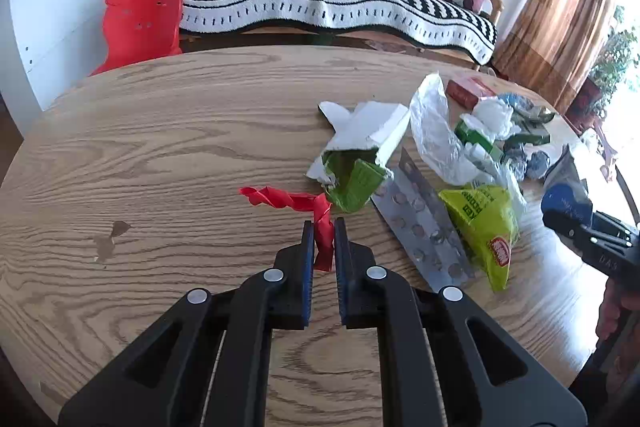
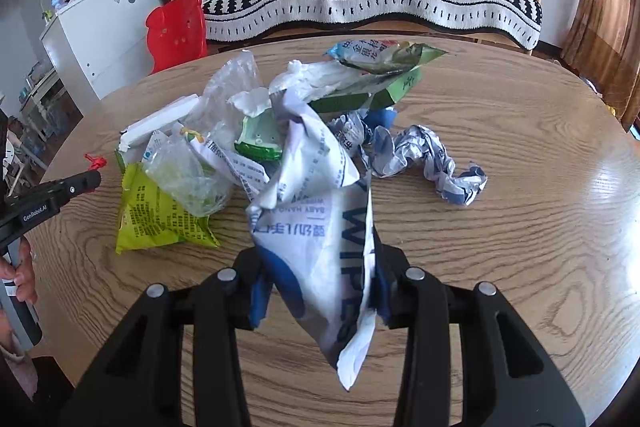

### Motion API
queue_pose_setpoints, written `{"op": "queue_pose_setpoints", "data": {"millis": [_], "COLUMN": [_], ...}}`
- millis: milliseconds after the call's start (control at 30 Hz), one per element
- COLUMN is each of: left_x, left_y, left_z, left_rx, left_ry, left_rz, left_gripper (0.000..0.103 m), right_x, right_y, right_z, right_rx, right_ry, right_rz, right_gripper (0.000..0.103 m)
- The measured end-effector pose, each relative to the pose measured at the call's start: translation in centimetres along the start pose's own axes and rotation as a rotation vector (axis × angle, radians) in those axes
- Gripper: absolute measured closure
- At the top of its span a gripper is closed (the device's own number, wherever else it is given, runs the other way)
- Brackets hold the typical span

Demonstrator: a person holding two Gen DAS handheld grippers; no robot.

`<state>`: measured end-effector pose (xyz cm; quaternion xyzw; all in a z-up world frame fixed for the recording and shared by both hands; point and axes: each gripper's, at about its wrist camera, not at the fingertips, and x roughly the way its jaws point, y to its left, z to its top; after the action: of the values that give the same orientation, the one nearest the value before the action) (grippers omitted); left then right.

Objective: Collect trash
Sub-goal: 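Carry the ribbon and WIPES packet to the bin and release both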

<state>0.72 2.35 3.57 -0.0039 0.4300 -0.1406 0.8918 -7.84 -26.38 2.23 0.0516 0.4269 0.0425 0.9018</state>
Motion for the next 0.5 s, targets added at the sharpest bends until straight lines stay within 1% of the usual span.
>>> {"op": "queue_pose_setpoints", "data": {"millis": [67, 133, 167, 200, 233, 267, 300, 333, 367, 400, 433, 467, 500], "left_x": [-1.1, -3.7, -4.6, -5.9, -6.8, -7.9, -8.6, -9.4, -10.2, -10.8, -11.3, -11.6, -11.7], "left_y": [0.1, -0.7, -1.3, -2.4, -3.8, -6.0, -7.5, -9.9, -12.4, -14.1, -16.8, -18.7, -21.7], "left_z": [0.1, -0.1, -0.2, -0.4, -0.5, -0.6, -0.9, -1.3, -1.9, -2.5, -3.3, -3.9, -4.8], "left_rx": [-0.037, -0.066, -0.072, -0.079, -0.076, -0.056, -0.038, -0.007, 0.021, 0.039, 0.074, 0.102, 0.148], "left_ry": [-0.033, -0.103, -0.130, -0.160, -0.176, -0.192, -0.201, -0.207, -0.208, -0.206, -0.188, -0.167, -0.122], "left_rz": [-0.022, -0.079, -0.097, -0.128, -0.168, -0.219, -0.241, -0.276, -0.320, -0.354, -0.408, -0.446, -0.503], "left_gripper": [0.094, 0.094, 0.094, 0.094, 0.094, 0.094, 0.094, 0.094, 0.094, 0.094, 0.094, 0.094, 0.094], "right_x": [-0.2, -1.0, -2.0, -2.8, -4.3, -5.5, -7.3, -9.5, -10.6, -12.4, -13.7, -15.4, -16.7], "right_y": [-0.1, -0.5, -1.0, -1.5, -2.3, -3.1, -4.2, -5.7, -6.6, -8.2, -9.5, -11.6, -13.2], "right_z": [0.0, -0.3, -0.6, -0.7, -1.0, -1.3, -1.8, -2.9, -3.7, -5.3, -6.7, -8.9, -10.7], "right_rx": [0.001, 0.021, 0.050, 0.071, 0.108, 0.136, 0.178, 0.234, 0.262, 0.297, 0.319, 0.357, 0.387], "right_ry": [-0.007, -0.026, -0.045, -0.064, -0.102, -0.135, -0.181, -0.225, -0.240, -0.250, -0.255, -0.257, -0.261], "right_rz": [0.007, 0.027, 0.056, 0.073, 0.087, 0.096, 0.102, 0.103, 0.097, 0.081, 0.073, 0.057, 0.043], "right_gripper": [0.062, 0.062, 0.062, 0.062, 0.062, 0.062, 0.062, 0.062, 0.062, 0.062, 0.062, 0.062, 0.062]}}
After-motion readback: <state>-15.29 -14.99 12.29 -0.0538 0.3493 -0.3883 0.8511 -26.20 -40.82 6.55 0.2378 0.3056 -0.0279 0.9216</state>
